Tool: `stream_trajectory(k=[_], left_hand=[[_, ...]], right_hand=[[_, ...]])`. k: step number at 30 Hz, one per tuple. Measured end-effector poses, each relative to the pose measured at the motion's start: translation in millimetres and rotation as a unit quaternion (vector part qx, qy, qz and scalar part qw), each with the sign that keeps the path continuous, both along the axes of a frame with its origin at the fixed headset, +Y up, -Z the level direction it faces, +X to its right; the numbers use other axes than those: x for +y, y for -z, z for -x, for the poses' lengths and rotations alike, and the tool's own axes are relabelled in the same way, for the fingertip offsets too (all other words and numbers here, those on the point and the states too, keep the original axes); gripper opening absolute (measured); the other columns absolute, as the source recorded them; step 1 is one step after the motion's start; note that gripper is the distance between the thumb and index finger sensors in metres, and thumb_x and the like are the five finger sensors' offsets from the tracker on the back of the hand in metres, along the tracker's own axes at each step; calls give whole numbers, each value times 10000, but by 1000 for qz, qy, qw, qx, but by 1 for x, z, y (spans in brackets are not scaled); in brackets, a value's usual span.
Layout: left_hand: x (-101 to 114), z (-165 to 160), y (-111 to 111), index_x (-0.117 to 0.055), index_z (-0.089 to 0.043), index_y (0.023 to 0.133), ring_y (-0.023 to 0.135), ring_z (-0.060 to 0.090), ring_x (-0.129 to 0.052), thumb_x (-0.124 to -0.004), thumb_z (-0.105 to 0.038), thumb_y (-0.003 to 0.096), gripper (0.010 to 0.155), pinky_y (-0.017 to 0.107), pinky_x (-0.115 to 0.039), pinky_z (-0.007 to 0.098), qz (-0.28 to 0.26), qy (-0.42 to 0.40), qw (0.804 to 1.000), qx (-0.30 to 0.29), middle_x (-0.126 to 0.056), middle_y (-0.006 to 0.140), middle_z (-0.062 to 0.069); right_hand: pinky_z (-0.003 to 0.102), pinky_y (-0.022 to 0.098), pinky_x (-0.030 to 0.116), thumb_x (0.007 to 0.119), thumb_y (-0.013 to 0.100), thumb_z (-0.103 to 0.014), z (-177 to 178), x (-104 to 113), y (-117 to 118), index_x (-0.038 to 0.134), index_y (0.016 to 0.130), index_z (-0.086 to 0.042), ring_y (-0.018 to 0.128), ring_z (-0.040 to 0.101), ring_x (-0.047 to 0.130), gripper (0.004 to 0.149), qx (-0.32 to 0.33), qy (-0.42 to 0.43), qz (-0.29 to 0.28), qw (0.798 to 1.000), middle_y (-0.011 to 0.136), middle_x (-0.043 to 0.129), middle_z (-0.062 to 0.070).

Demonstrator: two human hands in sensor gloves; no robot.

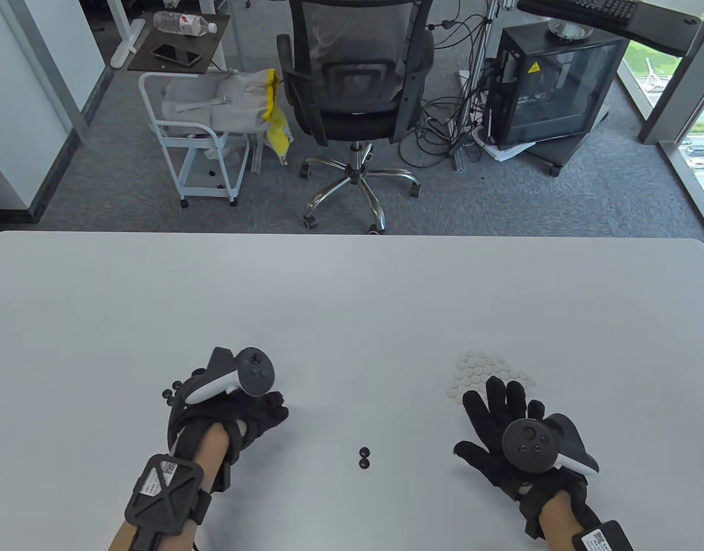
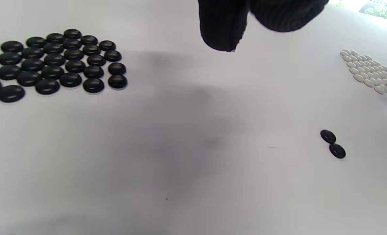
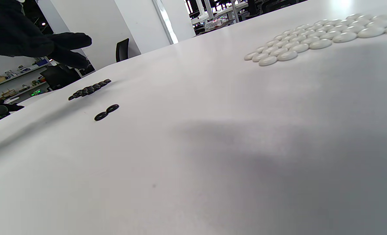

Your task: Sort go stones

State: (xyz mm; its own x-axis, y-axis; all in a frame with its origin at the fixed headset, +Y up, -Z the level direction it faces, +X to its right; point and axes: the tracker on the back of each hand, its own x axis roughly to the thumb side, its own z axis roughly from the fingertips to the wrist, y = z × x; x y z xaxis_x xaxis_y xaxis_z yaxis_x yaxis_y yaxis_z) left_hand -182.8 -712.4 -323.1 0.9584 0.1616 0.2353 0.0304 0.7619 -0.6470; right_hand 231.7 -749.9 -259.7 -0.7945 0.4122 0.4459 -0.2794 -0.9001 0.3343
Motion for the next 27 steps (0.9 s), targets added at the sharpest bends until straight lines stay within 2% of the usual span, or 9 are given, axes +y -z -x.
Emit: stream_trajectory(k=[3,8,11,14,17,21,24,27], left_hand=[[-1,-36,-7,-623,-303,1130,935,546,149,-539,-525,549,628,534,-25,814,-14,19,998,-57,75,1143,230],[-16,-84,-20,-631,-308,1123,934,543,147,-542,-517,550,616,540,-33,813,7,37,991,-128,73,1141,223],[-24,-103,-25,-622,-313,1124,935,545,144,-548,-509,555,607,541,-37,813,12,56,986,-158,74,1138,223],[-33,-117,-28,-597,-324,1128,931,545,148,-550,-507,556,602,538,-35,814,29,40,983,-178,83,1133,223],[-39,-124,-31,-498,-346,1147,918,538,176,-544,-499,556,612,542,-25,814,29,38,980,-191,129,1109,227],[-53,-125,-34,-464,-359,1148,910,526,191,-537,-499,549,620,541,-15,811,40,72,975,-207,146,1097,217],[-55,-110,-32,-418,-370,1145,908,524,198,-535,-495,550,619,542,-10,811,24,77,979,-185,156,1094,218],[-55,-79,-31,-425,-365,1143,910,528,192,-537,-499,549,619,543,-14,812,31,78,985,-150,146,1100,221]], right_hand=[[900,508,52,501,638,-513,0,0,0,161,1175,49,864,695,-106,848,1,-1,1,1000,1045,-71,479],[900,509,52,501,639,-513,0,0,0,163,1174,49,864,695,-105,847,1,-1,4,1000,1045,-69,480],[900,511,54,502,639,-512,0,0,-1,161,1175,48,866,694,-104,847,1,0,3,1000,1046,-69,478],[900,511,55,502,639,-513,0,0,-1,161,1175,48,865,695,-103,847,1,-1,6,1000,1046,-69,477],[901,510,55,502,640,-512,0,-1,-1,161,1175,47,868,692,-101,846,1,-2,8,1000,1046,-69,479],[901,513,57,501,640,-512,0,-1,-1,160,1174,48,866,698,-101,846,1,-2,12,1000,1045,-69,479],[902,513,58,502,640,-512,0,0,-1,159,1174,49,866,698,-102,848,0,-1,12,1000,1044,-70,480],[902,514,58,503,640,-512,-1,0,-1,160,1174,49,867,697,-101,847,0,0,11,1000,1045,-70,480]])
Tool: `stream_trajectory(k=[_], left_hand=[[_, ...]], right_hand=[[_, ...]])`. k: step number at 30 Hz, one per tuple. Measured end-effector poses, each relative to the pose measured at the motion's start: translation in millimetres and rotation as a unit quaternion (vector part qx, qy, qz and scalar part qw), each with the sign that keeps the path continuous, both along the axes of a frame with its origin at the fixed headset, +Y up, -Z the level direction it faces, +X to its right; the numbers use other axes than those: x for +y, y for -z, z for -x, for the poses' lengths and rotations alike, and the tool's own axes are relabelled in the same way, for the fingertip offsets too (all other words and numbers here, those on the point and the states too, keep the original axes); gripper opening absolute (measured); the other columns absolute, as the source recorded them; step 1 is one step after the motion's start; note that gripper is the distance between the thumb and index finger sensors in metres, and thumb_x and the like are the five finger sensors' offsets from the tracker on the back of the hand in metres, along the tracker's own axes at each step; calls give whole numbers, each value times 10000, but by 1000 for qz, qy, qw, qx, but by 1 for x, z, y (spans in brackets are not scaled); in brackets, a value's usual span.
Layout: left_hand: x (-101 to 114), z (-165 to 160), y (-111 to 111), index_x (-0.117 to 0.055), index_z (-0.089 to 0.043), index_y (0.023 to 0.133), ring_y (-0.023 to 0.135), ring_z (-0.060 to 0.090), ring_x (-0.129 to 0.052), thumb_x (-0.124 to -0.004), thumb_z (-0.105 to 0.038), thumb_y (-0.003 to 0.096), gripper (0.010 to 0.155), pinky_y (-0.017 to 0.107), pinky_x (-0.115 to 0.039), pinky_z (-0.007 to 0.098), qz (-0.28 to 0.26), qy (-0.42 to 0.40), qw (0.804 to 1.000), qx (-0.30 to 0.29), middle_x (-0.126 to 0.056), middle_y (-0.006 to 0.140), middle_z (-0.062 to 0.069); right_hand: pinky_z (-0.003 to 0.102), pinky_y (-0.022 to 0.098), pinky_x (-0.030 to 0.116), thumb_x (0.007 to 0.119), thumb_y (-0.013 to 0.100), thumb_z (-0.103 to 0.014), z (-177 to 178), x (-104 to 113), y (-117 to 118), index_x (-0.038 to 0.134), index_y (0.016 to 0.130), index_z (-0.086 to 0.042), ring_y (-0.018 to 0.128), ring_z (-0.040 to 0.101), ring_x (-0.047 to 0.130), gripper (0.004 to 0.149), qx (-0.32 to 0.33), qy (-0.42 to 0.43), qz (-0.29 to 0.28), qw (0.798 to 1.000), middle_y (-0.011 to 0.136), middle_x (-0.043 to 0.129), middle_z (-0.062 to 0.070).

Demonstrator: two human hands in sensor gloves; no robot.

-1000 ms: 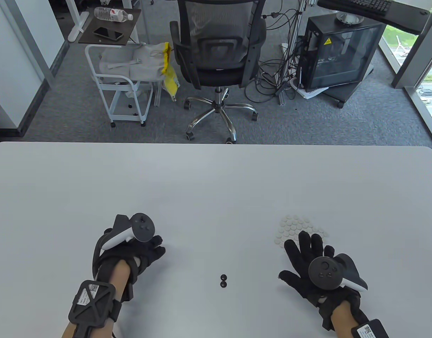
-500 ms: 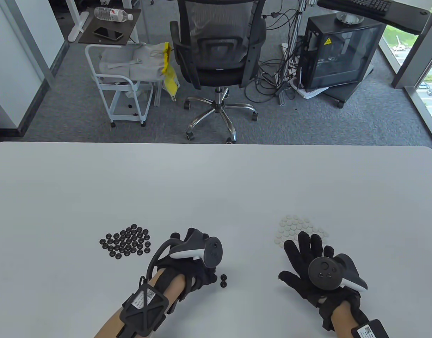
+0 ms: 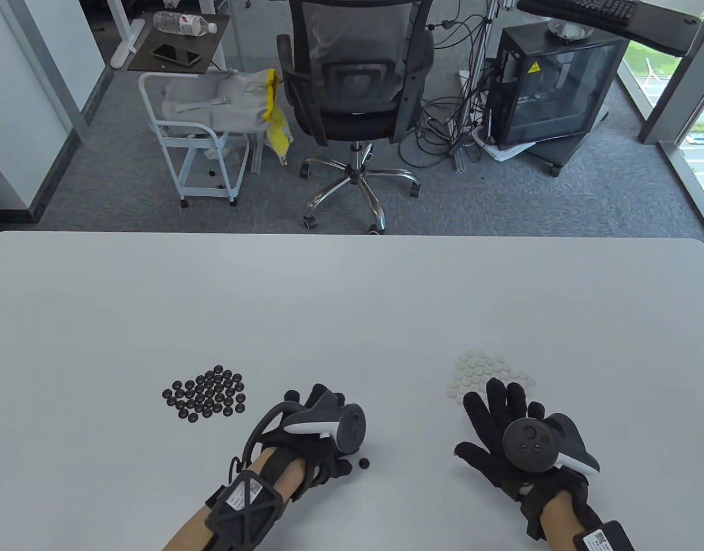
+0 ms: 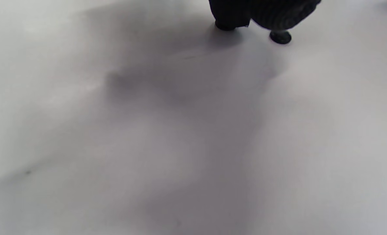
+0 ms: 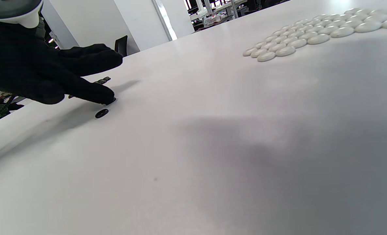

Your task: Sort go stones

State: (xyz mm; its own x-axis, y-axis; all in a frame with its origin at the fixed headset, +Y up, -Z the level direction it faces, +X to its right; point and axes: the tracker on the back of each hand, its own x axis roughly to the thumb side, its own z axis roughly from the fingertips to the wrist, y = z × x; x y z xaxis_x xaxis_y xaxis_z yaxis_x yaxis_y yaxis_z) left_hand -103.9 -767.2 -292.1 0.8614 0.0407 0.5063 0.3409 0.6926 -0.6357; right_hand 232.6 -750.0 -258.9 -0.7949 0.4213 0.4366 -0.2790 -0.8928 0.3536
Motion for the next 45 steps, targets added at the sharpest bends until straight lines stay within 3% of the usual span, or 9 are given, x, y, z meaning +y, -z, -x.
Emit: stream_trajectory(k=[5,10,13,18,26,32,37,45], left_hand=[[7,66,-4,-532,-344,1132,921,528,168,-553,-521,540,618,542,-25,811,-4,10,997,74,105,1118,209],[8,152,-6,-548,-345,1122,923,532,157,-564,-496,548,593,539,-24,811,-7,28,982,186,85,1123,215],[6,180,-5,-516,-355,1127,921,531,166,-555,-493,547,597,537,-18,811,-1,21,973,229,102,1116,218],[1,195,8,-437,-371,1141,905,524,205,-538,-481,545,614,537,0,812,8,1,965,263,169,1082,212],[2,186,26,-431,-358,1149,902,523,209,-534,-481,542,628,538,3,812,16,-8,962,272,180,1074,210],[28,165,32,-490,-310,1160,914,535,189,-536,-496,547,642,544,-11,813,-14,-31,967,253,144,1102,227],[52,111,25,-616,-277,1135,945,548,131,-551,-521,547,640,560,-53,816,-30,-40,985,165,56,1146,237],[51,14,-3,-663,-291,1111,962,550,80,-571,-507,554,604,566,-83,816,-12,-36,999,7,1,1160,239]], right_hand=[[902,514,60,505,642,-511,0,-1,0,160,1174,49,867,697,-100,846,1,-3,3,1000,1045,-69,479],[902,515,61,506,644,-510,1,-3,2,158,1173,50,867,697,-99,845,3,-10,9,1000,1044,-71,479],[902,515,61,507,645,-509,2,-5,3,141,1169,49,865,699,-101,850,3,-14,13,1000,1042,-74,482],[901,514,61,508,644,-511,3,-9,5,142,1169,50,863,701,-101,851,3,-21,22,1000,1041,-74,481],[901,515,61,507,645,-510,2,-9,5,143,1170,49,864,699,-102,849,0,-18,26,999,1041,-75,480],[901,516,60,509,644,-510,0,-8,4,145,1170,49,864,699,-101,849,-3,-11,22,1000,1041,-75,480],[901,516,61,509,645,-509,0,-8,4,145,1169,50,864,700,-102,849,-3,-16,24,1000,1040,-75,481],[901,515,62,509,646,-509,1,-8,4,144,1169,52,863,701,-101,849,-2,-16,24,1000,1040,-75,483]])
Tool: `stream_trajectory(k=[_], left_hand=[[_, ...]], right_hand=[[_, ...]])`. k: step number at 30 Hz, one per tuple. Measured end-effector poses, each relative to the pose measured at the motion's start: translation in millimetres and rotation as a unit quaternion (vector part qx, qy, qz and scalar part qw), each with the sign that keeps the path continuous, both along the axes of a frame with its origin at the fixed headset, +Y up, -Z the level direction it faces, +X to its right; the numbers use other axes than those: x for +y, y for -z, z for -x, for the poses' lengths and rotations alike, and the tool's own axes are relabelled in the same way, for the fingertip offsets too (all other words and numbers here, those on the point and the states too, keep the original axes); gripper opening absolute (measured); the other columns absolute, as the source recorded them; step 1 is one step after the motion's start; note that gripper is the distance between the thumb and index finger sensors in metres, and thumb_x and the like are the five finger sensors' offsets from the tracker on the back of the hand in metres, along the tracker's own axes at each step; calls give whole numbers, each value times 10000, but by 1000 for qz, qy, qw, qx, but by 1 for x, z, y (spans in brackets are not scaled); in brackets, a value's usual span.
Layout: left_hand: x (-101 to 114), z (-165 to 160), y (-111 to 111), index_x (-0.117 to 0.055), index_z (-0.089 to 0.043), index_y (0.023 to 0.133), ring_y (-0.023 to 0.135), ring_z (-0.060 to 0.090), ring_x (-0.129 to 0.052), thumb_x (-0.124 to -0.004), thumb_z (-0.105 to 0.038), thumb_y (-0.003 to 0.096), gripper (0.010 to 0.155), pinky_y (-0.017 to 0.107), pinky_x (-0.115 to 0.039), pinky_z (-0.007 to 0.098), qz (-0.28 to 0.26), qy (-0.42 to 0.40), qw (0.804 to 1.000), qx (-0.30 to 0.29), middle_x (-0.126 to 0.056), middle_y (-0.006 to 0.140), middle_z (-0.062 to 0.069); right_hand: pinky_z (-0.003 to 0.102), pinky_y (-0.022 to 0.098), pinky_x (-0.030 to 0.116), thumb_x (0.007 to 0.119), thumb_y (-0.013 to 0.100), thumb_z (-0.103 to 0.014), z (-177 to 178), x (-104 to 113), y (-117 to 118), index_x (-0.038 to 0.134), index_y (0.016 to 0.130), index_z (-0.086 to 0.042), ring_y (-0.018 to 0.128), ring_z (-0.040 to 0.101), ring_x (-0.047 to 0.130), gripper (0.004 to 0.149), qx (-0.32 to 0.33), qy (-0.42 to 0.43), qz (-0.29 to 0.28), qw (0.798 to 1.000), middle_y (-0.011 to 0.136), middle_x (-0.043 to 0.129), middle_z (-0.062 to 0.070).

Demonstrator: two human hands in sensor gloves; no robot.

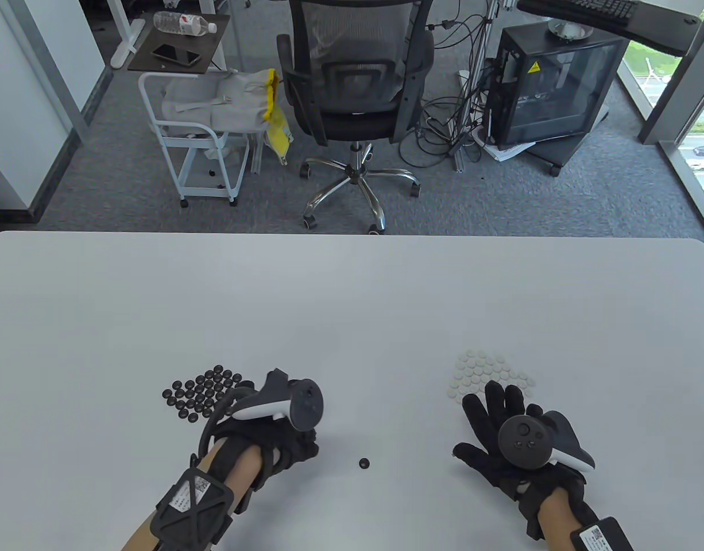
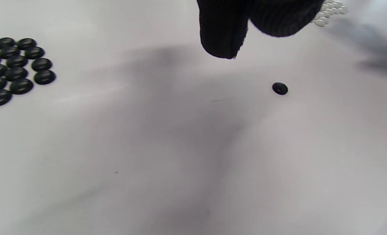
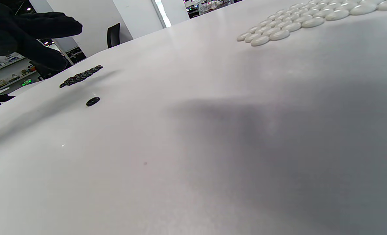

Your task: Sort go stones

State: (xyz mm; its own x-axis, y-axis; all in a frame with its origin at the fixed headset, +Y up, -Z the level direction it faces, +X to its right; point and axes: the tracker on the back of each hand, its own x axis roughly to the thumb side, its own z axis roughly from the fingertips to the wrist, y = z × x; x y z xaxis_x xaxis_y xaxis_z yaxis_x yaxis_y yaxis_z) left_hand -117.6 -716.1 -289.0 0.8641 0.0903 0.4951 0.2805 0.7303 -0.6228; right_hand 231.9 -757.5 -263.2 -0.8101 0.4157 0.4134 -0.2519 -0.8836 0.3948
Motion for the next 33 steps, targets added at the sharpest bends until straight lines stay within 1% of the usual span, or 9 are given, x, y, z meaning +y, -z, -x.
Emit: stream_trajectory(k=[3,10,14,17,20,25,29,31,33], left_hand=[[-5,-23,-6,-657,-298,1111,962,549,80,-577,-518,553,605,562,-80,815,9,12,999,-32,8,1157,233],[-26,-55,-4,-548,-322,1141,935,547,135,-565,-525,553,622,557,-66,818,45,-5,997,-56,87,1123,232],[-41,-63,-8,-465,-327,1158,924,548,149,-561,-533,551,648,548,-55,818,57,20,997,-57,113,1108,241],[-50,-56,-15,-389,-347,1152,919,546,156,-558,-535,550,653,546,-52,817,53,45,995,-66,128,1099,242],[-51,-32,-18,-401,-344,1149,921,546,155,-566,-528,556,643,547,-52,819,44,35,997,-43,123,1104,242],[-49,41,-21,-454,-352,1138,921,540,150,-589,-520,564,613,547,-52,816,42,28,998,40,109,1106,232],[-46,111,-22,-490,-349,1132,920,539,146,-611,-506,569,597,545,-52,815,38,38,990,133,94,1107,228],[-46,140,-21,-485,-353,1131,920,538,146,-612,-504,569,595,545,-52,814,39,41,983,176,96,1106,226],[-47,161,-19,-474,-355,1133,918,539,148,-610,-502,570,598,544,-49,815,40,38,976,209,103,1102,230]], right_hand=[[901,515,61,510,645,-509,0,0,0,144,1170,50,865,699,-101,849,0,0,0,1000,1040,-75,481],[900,514,58,510,645,-509,0,1,0,144,1169,50,864,698,-103,849,0,-1,0,1000,1042,-75,479],[900,515,58,511,646,-508,0,0,0,143,1170,49,863,700,-104,849,0,-2,1,1000,1042,-77,479],[900,515,58,511,645,-508,1,-1,1,144,1169,50,864,697,-104,849,2,-4,4,1000,1040,-76,481],[900,515,59,511,644,-509,1,0,0,144,1170,49,864,698,-103,850,2,-3,1,1000,1041,-76,480],[900,515,59,510,646,-508,1,1,1,144,1170,50,865,697,-103,848,4,-3,-1,1000,1040,-76,482],[900,515,60,510,647,-508,1,0,1,143,1170,51,863,699,-103,849,4,-6,2,1000,1040,-76,481],[900,515,60,510,647,-508,1,0,1,143,1170,51,864,698,-102,849,4,-8,4,1000,1040,-76,480],[900,514,60,512,647,-507,2,0,1,143,1169,51,864,698,-103,849,3,-10,5,1000,1040,-76,482]])
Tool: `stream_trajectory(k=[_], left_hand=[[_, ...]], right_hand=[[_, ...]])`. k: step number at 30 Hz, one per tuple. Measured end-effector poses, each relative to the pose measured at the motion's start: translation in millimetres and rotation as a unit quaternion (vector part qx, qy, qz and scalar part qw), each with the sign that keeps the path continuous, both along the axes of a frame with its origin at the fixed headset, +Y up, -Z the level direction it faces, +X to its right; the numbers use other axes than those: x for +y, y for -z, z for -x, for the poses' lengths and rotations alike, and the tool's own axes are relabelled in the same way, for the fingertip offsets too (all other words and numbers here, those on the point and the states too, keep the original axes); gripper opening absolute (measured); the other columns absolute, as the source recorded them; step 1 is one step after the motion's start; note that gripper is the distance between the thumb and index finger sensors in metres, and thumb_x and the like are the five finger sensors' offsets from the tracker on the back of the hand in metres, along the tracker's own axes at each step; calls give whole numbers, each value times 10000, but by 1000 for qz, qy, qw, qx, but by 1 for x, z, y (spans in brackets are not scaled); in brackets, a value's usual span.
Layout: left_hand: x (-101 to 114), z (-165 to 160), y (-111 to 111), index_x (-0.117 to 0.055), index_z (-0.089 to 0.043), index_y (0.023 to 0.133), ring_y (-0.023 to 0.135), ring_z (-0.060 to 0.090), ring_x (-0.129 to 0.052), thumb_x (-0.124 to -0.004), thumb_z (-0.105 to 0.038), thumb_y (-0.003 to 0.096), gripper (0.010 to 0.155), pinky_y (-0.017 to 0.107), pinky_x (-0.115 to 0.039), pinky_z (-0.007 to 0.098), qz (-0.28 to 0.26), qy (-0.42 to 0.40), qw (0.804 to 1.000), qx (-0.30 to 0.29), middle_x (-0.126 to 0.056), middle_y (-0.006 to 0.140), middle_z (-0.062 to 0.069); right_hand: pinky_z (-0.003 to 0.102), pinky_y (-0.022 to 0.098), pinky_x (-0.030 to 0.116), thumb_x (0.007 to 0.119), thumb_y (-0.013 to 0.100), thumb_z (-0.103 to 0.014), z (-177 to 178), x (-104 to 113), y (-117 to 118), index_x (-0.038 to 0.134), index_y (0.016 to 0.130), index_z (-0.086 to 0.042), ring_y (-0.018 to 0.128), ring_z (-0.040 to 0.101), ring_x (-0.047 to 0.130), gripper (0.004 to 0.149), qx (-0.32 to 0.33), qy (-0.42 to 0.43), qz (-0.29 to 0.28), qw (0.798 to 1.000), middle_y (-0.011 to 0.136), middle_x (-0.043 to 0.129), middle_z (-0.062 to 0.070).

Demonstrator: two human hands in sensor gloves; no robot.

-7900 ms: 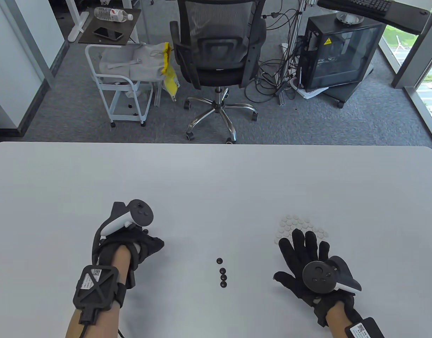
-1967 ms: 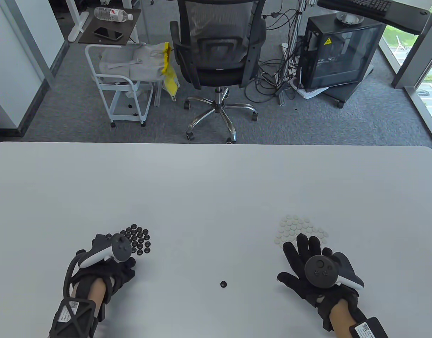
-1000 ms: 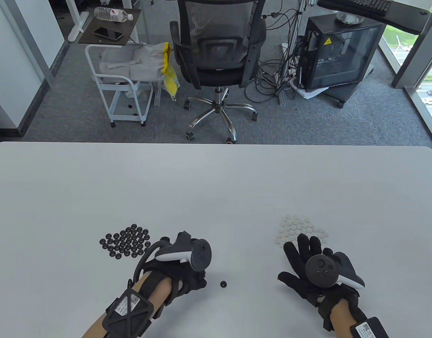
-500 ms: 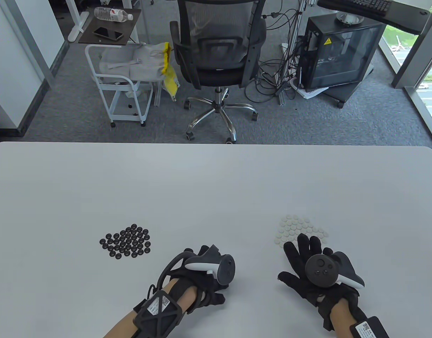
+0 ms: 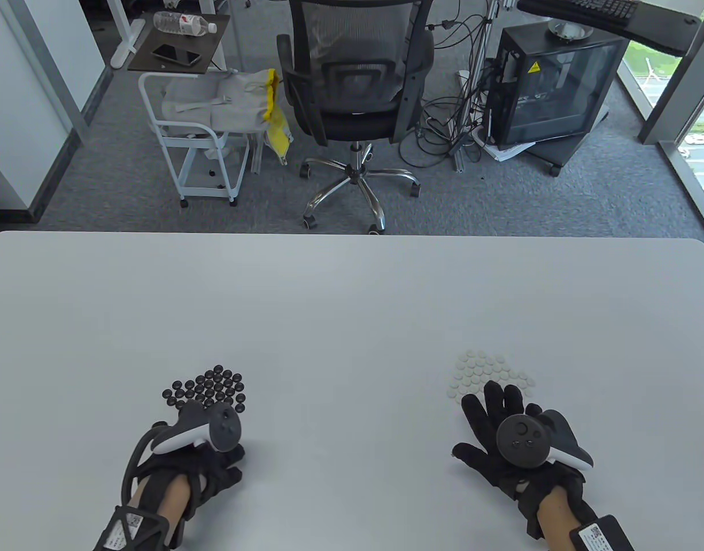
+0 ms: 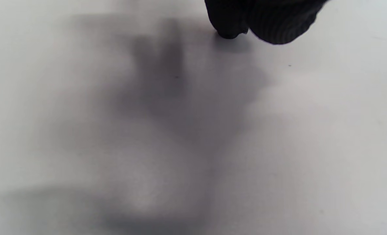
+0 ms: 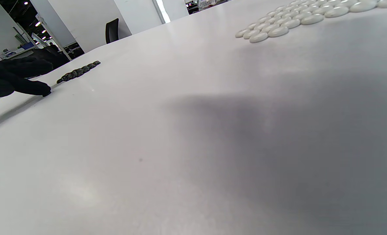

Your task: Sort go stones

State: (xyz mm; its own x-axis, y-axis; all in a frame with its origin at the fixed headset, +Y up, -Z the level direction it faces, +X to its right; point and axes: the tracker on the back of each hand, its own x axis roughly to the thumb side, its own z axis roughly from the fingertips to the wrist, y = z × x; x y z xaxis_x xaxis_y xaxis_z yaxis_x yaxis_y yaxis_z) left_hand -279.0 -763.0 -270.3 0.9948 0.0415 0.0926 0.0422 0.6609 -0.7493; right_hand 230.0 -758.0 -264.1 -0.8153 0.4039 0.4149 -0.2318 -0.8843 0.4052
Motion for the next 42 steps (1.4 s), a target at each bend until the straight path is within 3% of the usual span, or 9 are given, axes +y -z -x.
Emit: stream_trajectory(k=[6,17,20,25,30,34,36,38,42], left_hand=[[-5,28,13,-426,-360,1142,903,534,185,-597,-499,567,616,537,-22,815,2,-32,998,62,161,1074,221],[0,35,32,-351,-357,1152,892,539,203,-575,-514,551,661,541,-20,818,5,-50,994,95,194,1054,232],[35,30,35,-271,-308,1169,887,546,214,-562,-531,551,718,540,-17,820,-62,-111,986,106,216,1051,248],[106,2,26,-84,-176,1162,906,562,199,-557,-554,569,847,537,-10,824,-171,-130,975,56,203,1073,283],[135,-33,8,-9,-155,1141,920,548,210,-554,-553,585,874,557,-5,822,-283,-106,953,-14,201,1093,274],[127,-57,-4,-22,-149,1143,927,553,190,-558,-552,587,871,561,-26,825,-367,-85,925,-55,181,1106,278],[113,-72,-13,-66,-154,1161,935,559,176,-558,-552,583,857,565,-37,828,-399,-41,912,-83,157,1114,280],[101,-80,-19,-67,-159,1164,938,557,170,-545,-565,581,856,568,-49,828,-405,-27,907,-111,153,1118,277],[73,-85,-26,-98,-176,1173,953,560,152,-546,-570,577,844,573,-60,831,-421,-43,899,-111,131,1136,275]], right_hand=[[900,514,60,514,648,-507,1,0,0,143,1169,51,864,698,-102,848,-2,-3,4,1000,1038,-76,484],[900,516,60,521,652,-504,-1,1,0,145,1170,51,864,698,-103,847,-5,6,0,1000,1039,-76,482],[895,518,58,521,652,-504,-1,0,0,147,1169,52,861,692,-106,846,-2,7,1,1000,1041,-74,479],[891,518,56,520,650,-504,2,-5,3,144,1167,54,862,693,-103,848,4,7,5,1000,1042,-70,481],[890,517,57,520,648,-503,3,-7,4,140,1164,58,861,696,-101,851,6,7,-1,1000,1044,-63,483],[877,518,45,517,646,-505,0,-4,3,143,1164,60,860,678,-109,853,-9,0,-25,1000,1051,-52,479],[872,517,41,518,645,-507,-2,-2,2,147,1164,58,860,677,-109,852,-13,11,-35,999,1056,-48,474],[870,517,39,515,645,-509,-3,0,1,162,1169,49,860,670,-110,843,-21,4,-49,999,1064,-43,461],[871,514,39,515,641,-513,-3,2,0,158,1166,48,864,670,-95,847,-24,5,-87,996,1065,-33,466]])
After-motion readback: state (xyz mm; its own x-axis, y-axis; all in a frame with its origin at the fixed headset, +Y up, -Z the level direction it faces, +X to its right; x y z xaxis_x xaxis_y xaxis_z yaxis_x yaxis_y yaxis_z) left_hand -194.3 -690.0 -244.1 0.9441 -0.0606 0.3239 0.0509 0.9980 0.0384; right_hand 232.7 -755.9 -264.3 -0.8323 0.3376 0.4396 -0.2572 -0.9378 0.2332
